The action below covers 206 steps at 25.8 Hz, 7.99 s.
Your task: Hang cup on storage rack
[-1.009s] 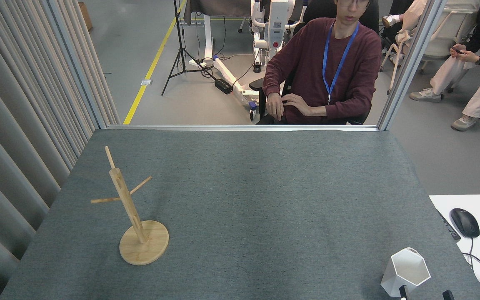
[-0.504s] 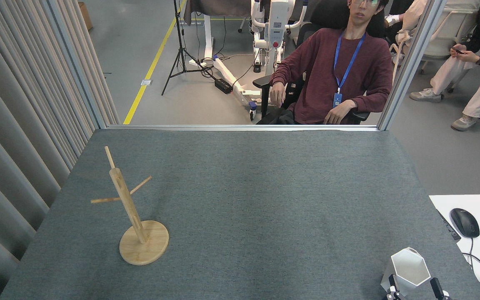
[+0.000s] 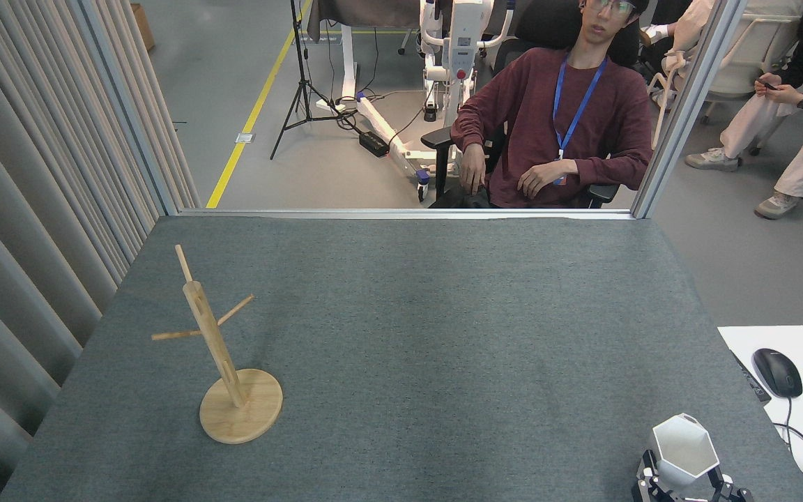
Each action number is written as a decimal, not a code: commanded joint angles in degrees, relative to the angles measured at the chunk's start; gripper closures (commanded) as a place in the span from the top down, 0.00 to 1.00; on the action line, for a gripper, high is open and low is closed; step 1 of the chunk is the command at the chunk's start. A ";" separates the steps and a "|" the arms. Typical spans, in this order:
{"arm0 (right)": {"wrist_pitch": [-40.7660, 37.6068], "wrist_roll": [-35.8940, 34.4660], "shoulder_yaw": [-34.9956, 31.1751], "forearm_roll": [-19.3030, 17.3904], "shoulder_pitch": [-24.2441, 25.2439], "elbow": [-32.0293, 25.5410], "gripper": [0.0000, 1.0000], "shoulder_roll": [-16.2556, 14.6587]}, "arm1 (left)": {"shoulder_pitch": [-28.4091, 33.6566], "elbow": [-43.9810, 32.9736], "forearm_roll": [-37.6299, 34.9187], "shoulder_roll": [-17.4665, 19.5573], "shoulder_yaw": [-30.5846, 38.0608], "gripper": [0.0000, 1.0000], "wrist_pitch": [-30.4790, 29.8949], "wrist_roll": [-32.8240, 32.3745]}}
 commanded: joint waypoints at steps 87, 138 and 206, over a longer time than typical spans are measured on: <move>16.21 -2.94 55.15 22.96 3.75 -16.77 0.61 13.81 | -14.75 -6.74 -19.04 -3.04 -30.45 0.50 -3.68 -4.77; 21.66 -3.30 21.05 0.20 17.55 -23.54 0.98 3.79 | -20.91 5.30 -34.68 -2.69 -5.84 0.53 13.98 -3.62; 21.57 -5.84 20.78 0.20 16.32 -22.92 0.98 3.88 | -27.50 5.56 -50.06 -1.46 -7.07 1.00 12.75 -2.48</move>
